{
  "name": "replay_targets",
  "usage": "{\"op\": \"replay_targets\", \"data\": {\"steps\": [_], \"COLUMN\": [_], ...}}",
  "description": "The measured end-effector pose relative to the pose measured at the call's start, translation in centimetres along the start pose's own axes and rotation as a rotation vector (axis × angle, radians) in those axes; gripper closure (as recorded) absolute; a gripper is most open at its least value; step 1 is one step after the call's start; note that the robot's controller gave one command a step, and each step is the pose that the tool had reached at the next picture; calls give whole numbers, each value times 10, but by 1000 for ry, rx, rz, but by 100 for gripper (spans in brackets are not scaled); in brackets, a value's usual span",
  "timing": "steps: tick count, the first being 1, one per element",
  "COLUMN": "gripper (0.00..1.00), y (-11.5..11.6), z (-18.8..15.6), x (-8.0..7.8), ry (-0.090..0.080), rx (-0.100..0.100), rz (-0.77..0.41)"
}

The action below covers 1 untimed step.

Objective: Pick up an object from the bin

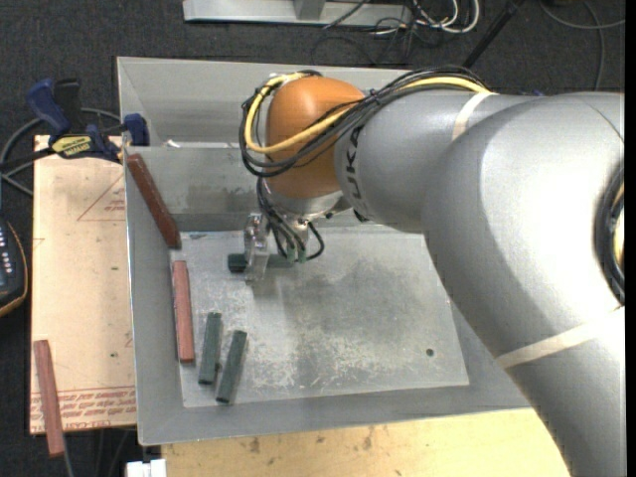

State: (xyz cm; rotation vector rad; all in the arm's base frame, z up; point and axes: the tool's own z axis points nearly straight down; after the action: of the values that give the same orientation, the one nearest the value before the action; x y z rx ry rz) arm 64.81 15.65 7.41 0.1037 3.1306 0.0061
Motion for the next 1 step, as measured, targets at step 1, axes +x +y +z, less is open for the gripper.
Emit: {"op": "replay_targets", "data": {"steps": [1], "gripper": [100], "y": [-16], "z": [-167], "x": [23], "ry": [-2], "rx": [1], "rz": [-31]}}
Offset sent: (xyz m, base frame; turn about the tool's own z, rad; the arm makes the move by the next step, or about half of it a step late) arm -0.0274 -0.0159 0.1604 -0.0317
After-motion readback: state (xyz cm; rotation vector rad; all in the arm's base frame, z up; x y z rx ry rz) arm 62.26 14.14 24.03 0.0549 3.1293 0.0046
